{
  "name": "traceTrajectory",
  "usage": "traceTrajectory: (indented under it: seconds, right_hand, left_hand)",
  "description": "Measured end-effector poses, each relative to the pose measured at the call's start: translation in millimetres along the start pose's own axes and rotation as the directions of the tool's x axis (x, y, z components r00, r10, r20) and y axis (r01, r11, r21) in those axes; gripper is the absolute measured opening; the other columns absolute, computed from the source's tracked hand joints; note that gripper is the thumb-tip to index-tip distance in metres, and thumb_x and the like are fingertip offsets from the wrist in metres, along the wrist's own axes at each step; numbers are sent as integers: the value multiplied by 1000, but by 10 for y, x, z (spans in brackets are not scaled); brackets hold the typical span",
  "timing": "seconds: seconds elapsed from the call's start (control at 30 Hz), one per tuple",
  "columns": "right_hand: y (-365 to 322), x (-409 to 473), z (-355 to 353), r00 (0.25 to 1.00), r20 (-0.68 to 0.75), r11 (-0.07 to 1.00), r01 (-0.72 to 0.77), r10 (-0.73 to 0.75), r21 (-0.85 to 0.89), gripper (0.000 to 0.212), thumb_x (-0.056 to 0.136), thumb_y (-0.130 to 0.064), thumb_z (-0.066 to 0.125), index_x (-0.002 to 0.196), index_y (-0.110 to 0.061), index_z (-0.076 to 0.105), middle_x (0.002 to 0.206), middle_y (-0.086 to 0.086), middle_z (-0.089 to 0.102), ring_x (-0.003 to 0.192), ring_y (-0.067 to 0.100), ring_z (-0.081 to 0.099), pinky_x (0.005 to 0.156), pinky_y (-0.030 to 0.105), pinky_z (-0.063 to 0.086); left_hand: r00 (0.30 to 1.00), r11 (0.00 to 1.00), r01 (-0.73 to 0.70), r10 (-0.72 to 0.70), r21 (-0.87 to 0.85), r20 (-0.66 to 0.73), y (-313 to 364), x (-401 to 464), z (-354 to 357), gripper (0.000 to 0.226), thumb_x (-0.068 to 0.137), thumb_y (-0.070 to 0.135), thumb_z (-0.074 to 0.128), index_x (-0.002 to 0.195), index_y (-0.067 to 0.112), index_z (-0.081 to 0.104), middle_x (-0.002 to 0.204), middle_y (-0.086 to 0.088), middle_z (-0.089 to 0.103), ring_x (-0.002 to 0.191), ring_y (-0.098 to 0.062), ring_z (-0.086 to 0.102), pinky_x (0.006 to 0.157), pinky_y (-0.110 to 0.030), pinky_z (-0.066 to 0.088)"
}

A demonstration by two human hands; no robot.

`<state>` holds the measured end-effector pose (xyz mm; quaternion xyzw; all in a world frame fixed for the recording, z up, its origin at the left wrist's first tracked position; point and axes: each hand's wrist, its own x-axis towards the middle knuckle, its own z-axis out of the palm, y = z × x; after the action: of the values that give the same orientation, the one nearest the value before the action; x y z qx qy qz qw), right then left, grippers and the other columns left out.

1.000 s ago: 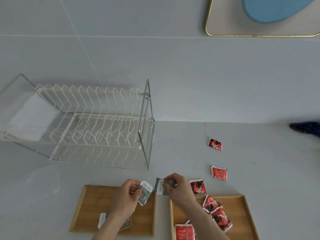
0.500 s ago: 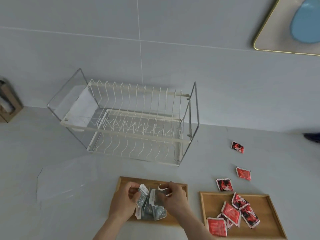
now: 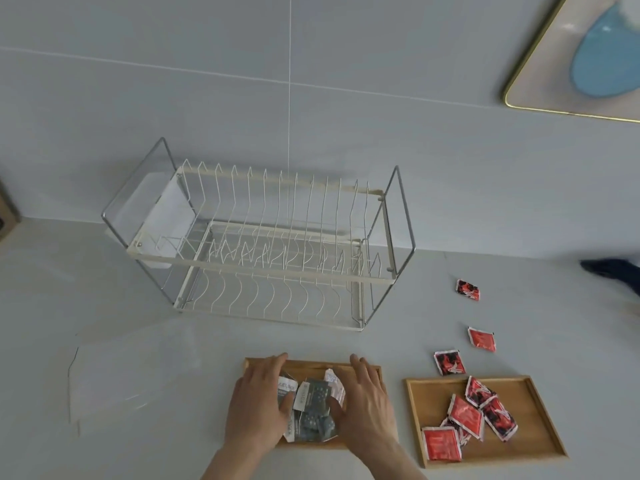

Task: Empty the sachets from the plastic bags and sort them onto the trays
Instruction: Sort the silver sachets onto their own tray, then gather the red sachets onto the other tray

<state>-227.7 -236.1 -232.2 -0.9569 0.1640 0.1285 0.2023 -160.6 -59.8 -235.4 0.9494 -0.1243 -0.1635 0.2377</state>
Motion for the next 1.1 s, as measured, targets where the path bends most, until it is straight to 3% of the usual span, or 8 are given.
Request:
traceTrajectory:
  seconds: [0.13, 0.23, 0.33, 0.5, 0.77, 1.1]
  right_hand:
    - [152, 36, -98, 999, -46, 998, -13, 10, -54, 69, 93, -55, 50, 156, -32, 30, 170, 8, 11, 158, 29, 6, 126, 46, 17]
    - [324, 69, -199, 999, -41, 997, -35, 32, -68, 76, 94, -62, 42, 159, -34, 16, 171, 6, 1, 158, 27, -2, 127, 46, 10]
    - [526, 120, -307, 997, -48, 996, -60, 57, -60, 78, 93, -66, 39, 159, -36, 11, 171, 4, -3, 158, 25, -4, 127, 44, 7]
    - [1005, 181, -609, 992, -37, 992, -125, 125, -10, 76, 96, -61, 40, 160, -35, 9, 171, 3, -5, 158, 24, -5, 127, 42, 3]
    - [2132, 314, -1042, 966, -68, 966, -245, 250, 79, 63, 101, -46, 47, 157, -31, 23, 170, 1, 13, 157, 24, 11, 126, 40, 20]
    - [2983, 791, -1210, 974, -72, 975, -207, 212, 76, 52, 102, -21, 53, 151, -31, 39, 166, -3, 29, 153, 22, 26, 120, 36, 34]
  left_hand:
    - [994, 991, -106, 106, 77, 7, 194, 106, -35, 69, 96, 52, 47, 155, 35, 17, 164, 9, 20, 152, -16, 18, 125, -35, 14]
    - [982, 969, -187, 184, 160, 31, 446, 177, -26, 73, 96, 56, 43, 156, 35, 8, 167, 9, 6, 155, -16, 3, 123, -35, -3]
    - [969, 949, -246, 235, 196, 76, 716, 243, 48, 75, 96, 55, 44, 156, 35, 4, 168, 9, 1, 155, -16, -2, 122, -36, -7]
    - [942, 925, -330, 310, 189, 127, 1261, 350, 329, 76, 95, 53, 47, 156, 35, 5, 167, 9, 8, 154, -17, 4, 124, -35, -2]
    - [905, 904, -400, 365, 151, 217, 2287, 640, 931, 68, 98, 47, 47, 155, 34, 13, 165, 10, 19, 152, -14, 14, 126, -36, 8]
    - [915, 912, -354, 291, 208, 281, 2898, 971, 1517, 54, 95, 36, 60, 144, 36, 38, 144, 14, 49, 135, -12, 44, 117, -33, 31]
